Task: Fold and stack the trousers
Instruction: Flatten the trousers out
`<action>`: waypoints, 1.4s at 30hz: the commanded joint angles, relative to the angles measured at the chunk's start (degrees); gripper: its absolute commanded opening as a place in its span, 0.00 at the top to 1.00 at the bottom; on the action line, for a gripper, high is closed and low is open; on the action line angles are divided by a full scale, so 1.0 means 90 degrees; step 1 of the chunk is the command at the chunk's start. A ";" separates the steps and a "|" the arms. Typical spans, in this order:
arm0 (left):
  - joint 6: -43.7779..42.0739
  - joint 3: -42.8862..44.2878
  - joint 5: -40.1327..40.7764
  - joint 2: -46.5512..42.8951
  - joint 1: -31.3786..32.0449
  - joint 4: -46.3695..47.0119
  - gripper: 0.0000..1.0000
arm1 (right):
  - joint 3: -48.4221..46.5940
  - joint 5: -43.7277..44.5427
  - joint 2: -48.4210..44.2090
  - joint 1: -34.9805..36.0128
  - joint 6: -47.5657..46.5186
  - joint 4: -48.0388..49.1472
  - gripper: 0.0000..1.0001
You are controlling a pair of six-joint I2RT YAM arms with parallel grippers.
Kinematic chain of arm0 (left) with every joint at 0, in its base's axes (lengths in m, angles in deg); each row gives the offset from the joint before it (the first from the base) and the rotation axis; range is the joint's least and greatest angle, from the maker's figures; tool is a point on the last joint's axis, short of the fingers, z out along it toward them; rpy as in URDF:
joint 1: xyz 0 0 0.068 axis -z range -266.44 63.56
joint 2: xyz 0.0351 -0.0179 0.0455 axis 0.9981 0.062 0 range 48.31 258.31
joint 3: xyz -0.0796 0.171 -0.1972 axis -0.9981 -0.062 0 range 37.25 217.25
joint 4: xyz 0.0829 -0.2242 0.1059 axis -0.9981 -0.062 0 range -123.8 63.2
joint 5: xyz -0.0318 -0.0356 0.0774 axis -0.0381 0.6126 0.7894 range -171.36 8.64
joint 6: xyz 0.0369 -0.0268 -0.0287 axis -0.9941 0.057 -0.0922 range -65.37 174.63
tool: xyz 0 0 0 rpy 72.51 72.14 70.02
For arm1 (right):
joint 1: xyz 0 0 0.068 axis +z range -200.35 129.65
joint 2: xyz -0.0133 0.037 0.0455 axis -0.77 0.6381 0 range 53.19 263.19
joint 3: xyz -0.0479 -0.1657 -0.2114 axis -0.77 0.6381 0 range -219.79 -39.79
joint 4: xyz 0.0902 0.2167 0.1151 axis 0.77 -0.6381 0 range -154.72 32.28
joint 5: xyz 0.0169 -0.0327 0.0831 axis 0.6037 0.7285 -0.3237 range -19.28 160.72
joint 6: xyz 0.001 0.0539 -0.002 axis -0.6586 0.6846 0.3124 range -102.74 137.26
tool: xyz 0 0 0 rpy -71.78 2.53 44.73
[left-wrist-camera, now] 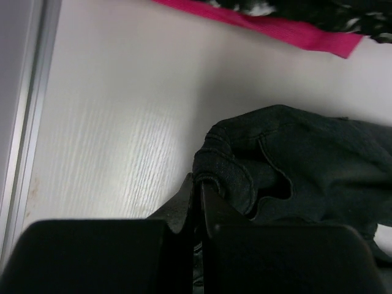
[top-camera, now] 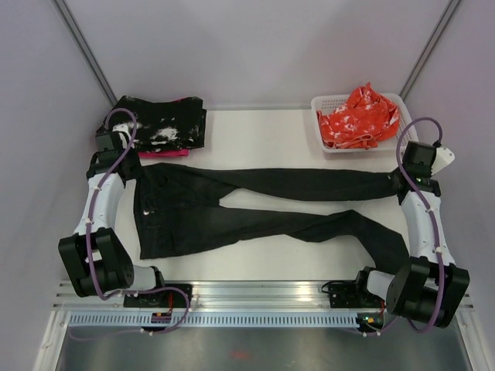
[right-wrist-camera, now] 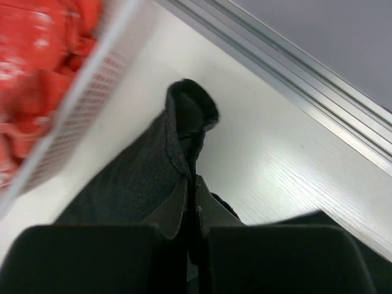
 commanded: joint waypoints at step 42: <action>-0.0204 -0.0842 -0.1122 -0.0192 -0.0070 0.1457 0.98 | -0.3043 -0.1277 0.2585 -0.1185 0.0856 -0.1214 1.00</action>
